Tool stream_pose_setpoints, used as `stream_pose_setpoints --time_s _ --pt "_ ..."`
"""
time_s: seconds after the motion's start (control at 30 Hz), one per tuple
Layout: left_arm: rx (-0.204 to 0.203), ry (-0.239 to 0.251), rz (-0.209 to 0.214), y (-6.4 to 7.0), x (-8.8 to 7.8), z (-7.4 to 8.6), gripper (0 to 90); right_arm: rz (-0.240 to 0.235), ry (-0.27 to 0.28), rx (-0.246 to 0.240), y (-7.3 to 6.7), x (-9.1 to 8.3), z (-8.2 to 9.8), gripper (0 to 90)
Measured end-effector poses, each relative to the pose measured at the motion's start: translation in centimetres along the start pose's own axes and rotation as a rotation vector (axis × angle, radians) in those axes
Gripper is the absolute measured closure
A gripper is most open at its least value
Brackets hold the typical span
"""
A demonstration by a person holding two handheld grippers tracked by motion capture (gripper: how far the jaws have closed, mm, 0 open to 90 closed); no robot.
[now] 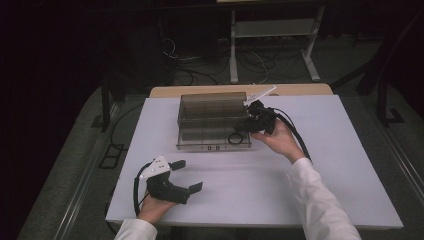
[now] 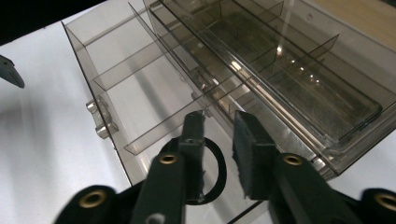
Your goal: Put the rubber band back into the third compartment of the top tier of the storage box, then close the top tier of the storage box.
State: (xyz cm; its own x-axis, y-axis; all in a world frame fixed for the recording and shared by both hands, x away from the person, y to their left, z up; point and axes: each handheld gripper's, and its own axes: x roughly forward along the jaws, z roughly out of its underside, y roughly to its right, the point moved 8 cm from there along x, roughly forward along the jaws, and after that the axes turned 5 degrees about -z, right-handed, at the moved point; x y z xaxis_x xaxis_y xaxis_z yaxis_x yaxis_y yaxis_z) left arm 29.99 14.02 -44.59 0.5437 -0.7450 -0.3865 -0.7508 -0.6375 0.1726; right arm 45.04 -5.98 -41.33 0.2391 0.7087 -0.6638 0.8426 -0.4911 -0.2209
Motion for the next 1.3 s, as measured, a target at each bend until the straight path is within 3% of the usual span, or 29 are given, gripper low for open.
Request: stream_pose_setpoints --time_s 0.37,0.67,0.87,1.0,1.3 --pt "0.001 0.001 0.003 0.1 0.0 0.0 0.0 -0.022 0.058 -0.027 -2.0 -1.0 -1.3 54.9" --pt "0.001 0.000 0.001 0.0 0.0 0.0 0.0 -0.086 0.077 -0.071 -4.6 -0.9 -1.7 53.2" --pt "-0.003 0.004 0.003 0.0 0.0 -0.1 0.0 -0.137 0.081 -0.091 -5.8 -0.6 -1.8 61.4" --pt "-0.002 0.004 0.004 -0.1 0.0 -0.1 0.0 -0.164 0.073 -0.101 -6.6 -0.4 -1.8 74.5" --pt "-0.002 0.004 0.003 0.0 0.0 -0.1 0.0 -0.188 0.041 -0.133 -8.4 0.7 -1.5 88.0"
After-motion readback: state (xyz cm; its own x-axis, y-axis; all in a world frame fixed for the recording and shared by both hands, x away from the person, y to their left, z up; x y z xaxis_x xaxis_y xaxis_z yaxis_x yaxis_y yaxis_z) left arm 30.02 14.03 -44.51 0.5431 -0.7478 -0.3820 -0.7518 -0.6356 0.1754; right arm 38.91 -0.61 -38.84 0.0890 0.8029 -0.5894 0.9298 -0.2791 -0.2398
